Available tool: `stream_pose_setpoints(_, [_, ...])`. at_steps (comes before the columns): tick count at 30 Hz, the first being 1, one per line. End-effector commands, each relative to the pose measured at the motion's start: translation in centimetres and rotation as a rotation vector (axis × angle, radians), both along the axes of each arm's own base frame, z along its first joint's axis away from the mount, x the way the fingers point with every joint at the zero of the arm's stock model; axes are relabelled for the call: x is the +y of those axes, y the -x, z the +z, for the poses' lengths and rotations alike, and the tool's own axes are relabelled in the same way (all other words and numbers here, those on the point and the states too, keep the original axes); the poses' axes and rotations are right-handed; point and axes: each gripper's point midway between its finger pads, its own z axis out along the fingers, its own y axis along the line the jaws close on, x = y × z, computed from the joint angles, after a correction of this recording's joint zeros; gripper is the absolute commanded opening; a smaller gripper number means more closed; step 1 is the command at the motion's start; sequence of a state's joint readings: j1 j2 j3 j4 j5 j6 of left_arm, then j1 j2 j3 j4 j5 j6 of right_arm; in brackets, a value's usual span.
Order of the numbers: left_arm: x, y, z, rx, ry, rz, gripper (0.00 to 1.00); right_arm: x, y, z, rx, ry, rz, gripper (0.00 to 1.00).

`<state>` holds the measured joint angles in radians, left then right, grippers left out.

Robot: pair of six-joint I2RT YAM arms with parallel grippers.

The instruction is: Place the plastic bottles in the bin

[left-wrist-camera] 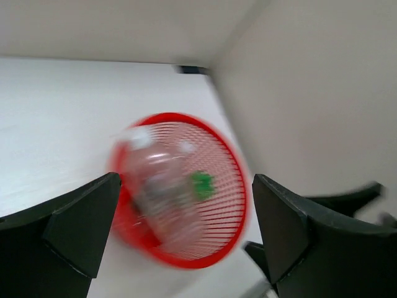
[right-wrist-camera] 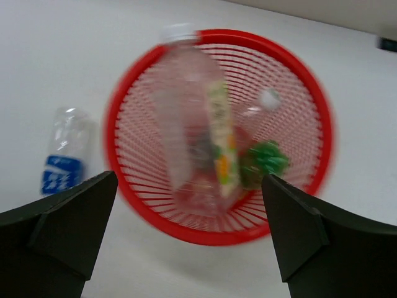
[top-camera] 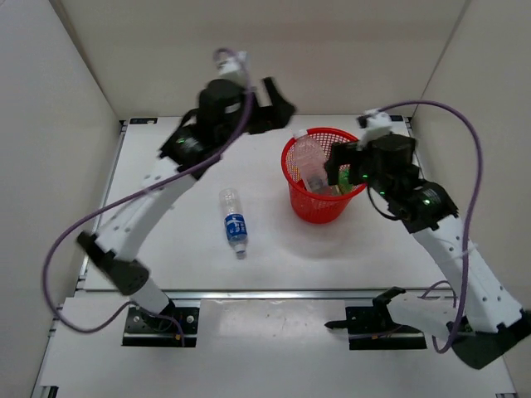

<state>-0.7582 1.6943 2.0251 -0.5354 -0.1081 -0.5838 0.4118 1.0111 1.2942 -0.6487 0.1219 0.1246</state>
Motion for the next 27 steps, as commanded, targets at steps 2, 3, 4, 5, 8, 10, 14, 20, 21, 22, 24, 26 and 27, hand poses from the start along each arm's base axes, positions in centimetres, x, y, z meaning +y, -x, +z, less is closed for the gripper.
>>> stream_pose_setpoints(2, [17.0,1.0,-7.7,0.208,-0.112,0.389,0.98,12.0,1.6,1.5,-0.07,0.084,0.293,0.99])
stream_pose_setpoints(3, [21.2,1.2,-11.8,0.313,-0.152,0.498,0.99,14.9,2.1,0.4,-0.044,0.095,0.381,0.99])
stream_pose_setpoints(4, [25.2,2.3,-14.1,0.364,-0.16,0.59,0.98,16.4,2.4,1.3,-0.037,0.047,0.414,0.99])
stream_pose_setpoints(5, [27.5,4.1,-14.6,0.376,-0.166,0.634,0.98,18.4,2.3,0.8,-0.001,0.025,0.48,0.99])
stream_pose_setpoints(8, [35.0,8.5,-19.3,0.489,-0.27,0.864,0.99,23.1,2.9,-2.4,0.103,0.002,0.604,0.99])
stream_pose_setpoints(10, [36.7,10.6,-21.0,0.543,-0.334,0.926,0.99,25.9,2.4,-6.5,0.189,0.057,0.627,1.0])
stream_pose_setpoints(14, [37.9,14.4,-24.8,0.674,-0.41,0.961,0.98,28.9,0.4,-12.5,0.373,0.043,0.603,0.99])
stream_pose_setpoints(20, [37.9,15.9,-24.7,0.671,-0.394,0.967,0.99,31.4,-2.7,-18.0,0.448,0.086,0.539,0.99])
stream_pose_setpoints(21, [37.8,15.9,-24.5,0.66,-0.389,0.962,0.98,32.3,-3.1,-19.0,0.459,0.087,0.537,1.0])
stream_pose_setpoints(22, [37.8,15.9,-24.4,0.657,-0.379,0.963,0.99,32.9,-2.8,-21.0,0.483,0.132,0.539,0.99])
stream_pose_setpoints(24, [37.7,16.1,-24.5,0.659,-0.382,0.954,0.99,33.7,-3.7,-22.3,0.469,0.194,0.502,0.99])
stream_pose_setpoints(26, [37.6,16.2,-24.5,0.659,-0.378,0.952,0.98,33.8,-4.0,-24.5,0.483,0.256,0.462,0.99])
stream_pose_setpoints(27, [37.5,16.2,-24.7,0.669,-0.384,0.947,0.99,33.9,-4.1,-25.6,0.493,0.276,0.444,0.97])
